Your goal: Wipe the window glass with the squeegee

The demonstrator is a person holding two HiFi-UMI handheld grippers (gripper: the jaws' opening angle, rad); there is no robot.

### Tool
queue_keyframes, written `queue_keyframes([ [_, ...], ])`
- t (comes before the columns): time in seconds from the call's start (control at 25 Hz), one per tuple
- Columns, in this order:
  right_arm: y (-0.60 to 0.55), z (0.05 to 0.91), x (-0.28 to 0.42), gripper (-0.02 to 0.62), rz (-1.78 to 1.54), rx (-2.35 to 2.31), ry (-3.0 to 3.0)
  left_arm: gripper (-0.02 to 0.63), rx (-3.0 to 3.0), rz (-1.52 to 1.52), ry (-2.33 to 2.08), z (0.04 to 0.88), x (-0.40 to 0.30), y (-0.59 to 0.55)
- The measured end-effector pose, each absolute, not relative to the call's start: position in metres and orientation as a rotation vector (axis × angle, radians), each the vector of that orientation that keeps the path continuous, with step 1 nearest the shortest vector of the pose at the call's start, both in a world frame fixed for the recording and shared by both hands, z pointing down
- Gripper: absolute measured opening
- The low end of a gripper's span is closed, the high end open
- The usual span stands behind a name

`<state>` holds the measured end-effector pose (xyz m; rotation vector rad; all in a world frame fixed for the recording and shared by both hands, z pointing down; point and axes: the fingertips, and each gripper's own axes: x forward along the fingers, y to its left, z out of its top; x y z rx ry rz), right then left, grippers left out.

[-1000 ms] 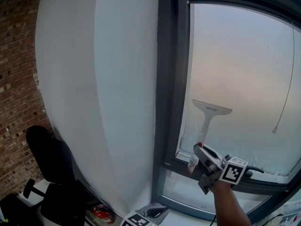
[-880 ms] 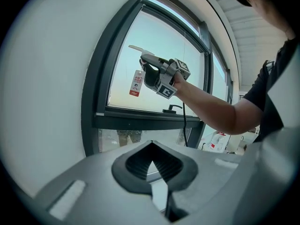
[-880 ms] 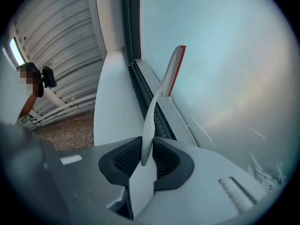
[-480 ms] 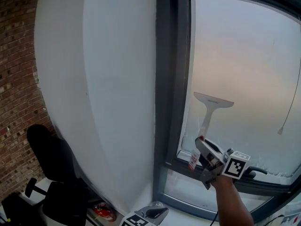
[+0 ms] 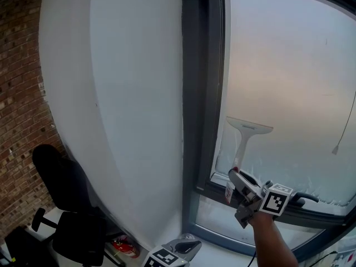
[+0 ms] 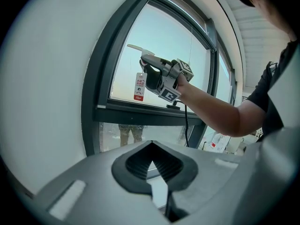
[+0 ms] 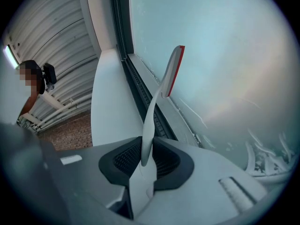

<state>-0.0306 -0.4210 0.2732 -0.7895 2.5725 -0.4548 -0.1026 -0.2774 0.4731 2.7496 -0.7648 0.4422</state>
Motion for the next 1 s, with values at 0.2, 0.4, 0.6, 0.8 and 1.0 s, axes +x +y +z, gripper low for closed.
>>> queue_keyframes([
  [0.2,-0.418,0.297,-0.032,0.089,-0.509,-0.789,2.568,0.000,2.745,0.457,-0.759,0.475,-0.100,-0.277],
  [0.4,-0.415,0.322,-0.031,0.089,-0.563,-0.800,2.562,0.000,2.733,0.460,-0.766,0.476,-0.100,-0.277],
  [0.6,-0.410,0.353,-0.034,0.089,-0.637,-0.798,2.551,0.000,2.728,0.463,-0.773,0.477,-0.101,-0.277],
  [0.8,-0.406,0.383,-0.031,0.089,-0.716,-0.806,2.529,0.000,2.720,0.473,-0.773,0.480,-0.098,-0.275],
  [1.0,-0.400,0.406,-0.033,0.087,-0.799,-0.765,2.500,0.000,2.720,0.486,-0.763,0.481,-0.095,-0.270],
])
